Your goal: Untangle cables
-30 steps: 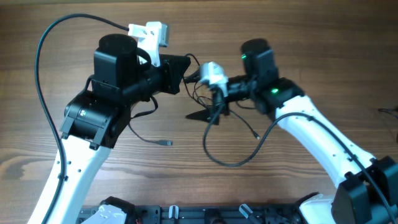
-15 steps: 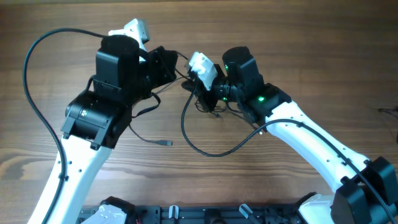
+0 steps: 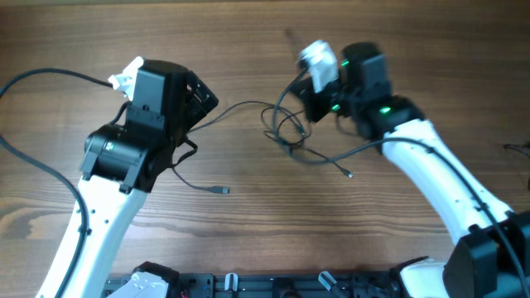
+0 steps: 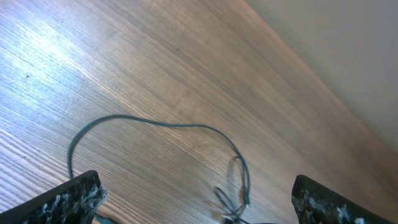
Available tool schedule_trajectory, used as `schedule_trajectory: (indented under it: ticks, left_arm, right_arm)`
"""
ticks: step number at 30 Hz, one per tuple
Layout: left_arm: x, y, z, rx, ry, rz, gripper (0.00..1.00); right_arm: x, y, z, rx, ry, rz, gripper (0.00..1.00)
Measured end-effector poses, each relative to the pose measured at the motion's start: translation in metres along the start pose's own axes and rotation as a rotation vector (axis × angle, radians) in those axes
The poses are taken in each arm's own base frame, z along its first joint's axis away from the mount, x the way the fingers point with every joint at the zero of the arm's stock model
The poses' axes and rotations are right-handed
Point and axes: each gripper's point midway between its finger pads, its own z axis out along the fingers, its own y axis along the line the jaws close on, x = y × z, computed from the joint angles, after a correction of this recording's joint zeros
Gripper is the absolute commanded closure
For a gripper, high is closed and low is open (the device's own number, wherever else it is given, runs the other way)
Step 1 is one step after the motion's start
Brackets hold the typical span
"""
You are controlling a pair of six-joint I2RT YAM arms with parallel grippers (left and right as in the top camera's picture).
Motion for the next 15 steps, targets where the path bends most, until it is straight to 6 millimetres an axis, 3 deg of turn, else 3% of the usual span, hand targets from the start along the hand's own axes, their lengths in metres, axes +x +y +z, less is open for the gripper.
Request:
schedule_trajectory:
  ticks: [2,6,8,12,14,15]
  left_arm:
    - [0.004,0.003,0.011,-0.038,0.019,0.008,0.0]
    - [0.016,0.007,0.04,-0.111,0.067,0.031,0.0]
    - [0.03,0.007,0.077,-0.166,0.124,0.048,0.0]
    - [0.053,-0.008,0.126,-0.143,0.214,0.044,0.0]
    - [0.07,-0.008,0.151,-0.154,0.27,0.047,0.21]
    - [0.077,-0.007,0.163,-0.161,0.291,0.05,0.36]
  right_arm:
    - [-0.015,-0.025,-0.025,0.051,-0.013,0.06,0.96]
    - [-0.079,-0.063,-0.101,0.158,-0.177,0.074,0.96]
    - [-0.111,-0.068,-0.149,0.201,-0.283,0.047,0.96]
    - [-0.115,-0.067,-0.166,0.2,-0.31,0.048,0.96]
    - [-0.114,-0.068,-0.165,0.198,-0.306,0.052,0.96]
    - [-0.114,-0.068,-0.166,0.198,-0.307,0.049,0.96]
